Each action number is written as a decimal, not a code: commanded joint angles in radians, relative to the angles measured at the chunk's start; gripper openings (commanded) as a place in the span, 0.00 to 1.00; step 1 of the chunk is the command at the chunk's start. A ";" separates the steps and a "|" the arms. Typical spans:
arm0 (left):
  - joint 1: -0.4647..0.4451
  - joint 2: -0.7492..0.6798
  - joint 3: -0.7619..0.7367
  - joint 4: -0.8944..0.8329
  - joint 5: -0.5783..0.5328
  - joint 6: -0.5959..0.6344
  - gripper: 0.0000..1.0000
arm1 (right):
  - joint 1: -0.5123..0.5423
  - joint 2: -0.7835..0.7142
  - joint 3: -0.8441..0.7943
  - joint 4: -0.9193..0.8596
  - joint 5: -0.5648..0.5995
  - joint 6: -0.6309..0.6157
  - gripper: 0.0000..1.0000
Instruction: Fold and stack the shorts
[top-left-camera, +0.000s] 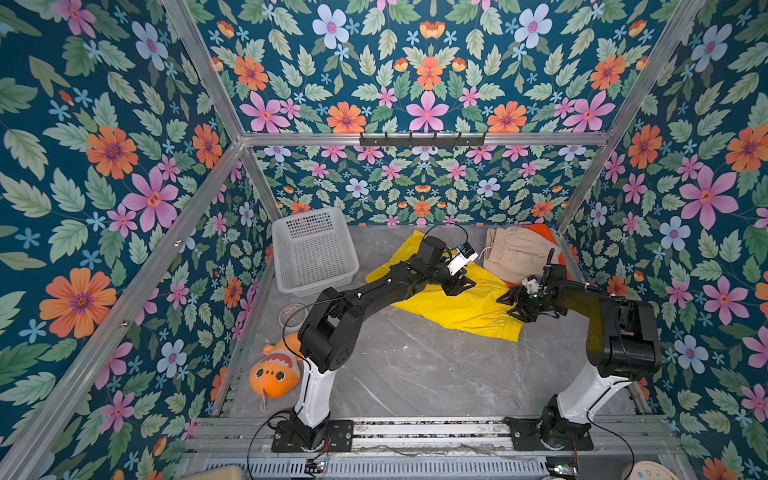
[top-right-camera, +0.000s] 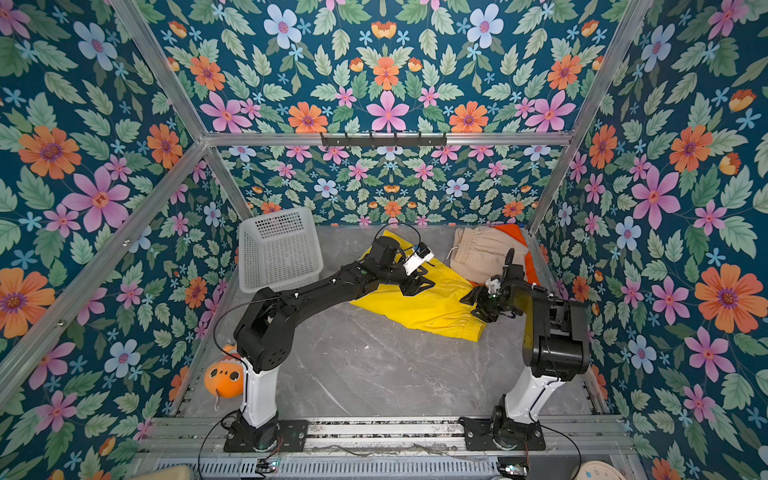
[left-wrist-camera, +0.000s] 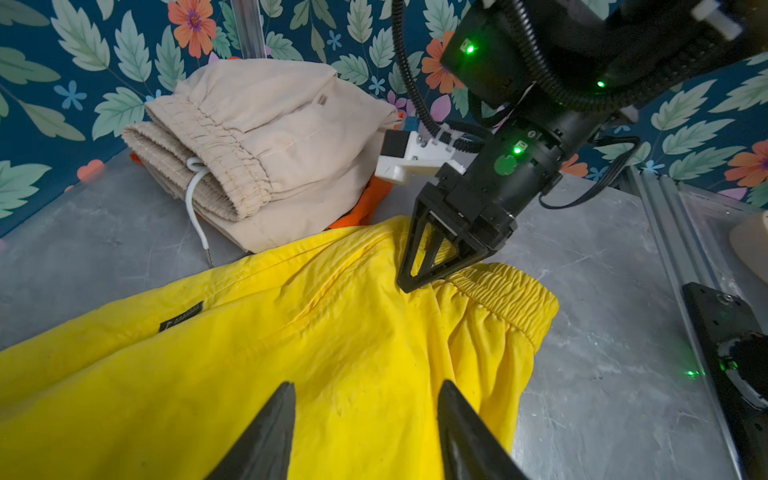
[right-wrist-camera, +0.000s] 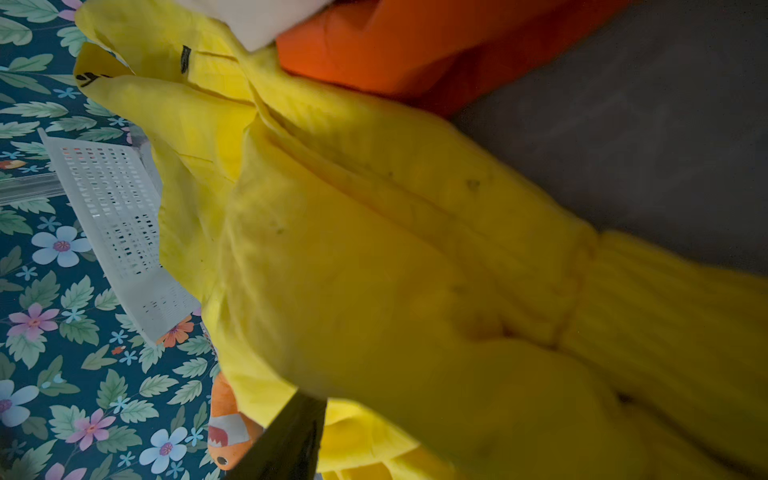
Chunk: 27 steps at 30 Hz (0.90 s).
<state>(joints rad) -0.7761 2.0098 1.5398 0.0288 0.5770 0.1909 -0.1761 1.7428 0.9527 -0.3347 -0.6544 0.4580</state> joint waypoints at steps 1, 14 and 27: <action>-0.022 0.006 0.011 0.002 0.020 0.103 0.57 | -0.001 -0.092 0.011 -0.055 0.068 0.010 0.63; -0.209 0.154 0.158 -0.182 0.002 0.452 0.62 | -0.177 -0.526 -0.035 -0.194 0.061 0.073 0.68; -0.295 0.319 0.227 -0.134 -0.082 0.495 0.64 | -0.229 -0.595 -0.167 -0.148 0.060 0.112 0.68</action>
<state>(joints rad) -1.0634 2.3127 1.7493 -0.1112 0.5068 0.6617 -0.4026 1.1534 0.7944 -0.4984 -0.6022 0.5507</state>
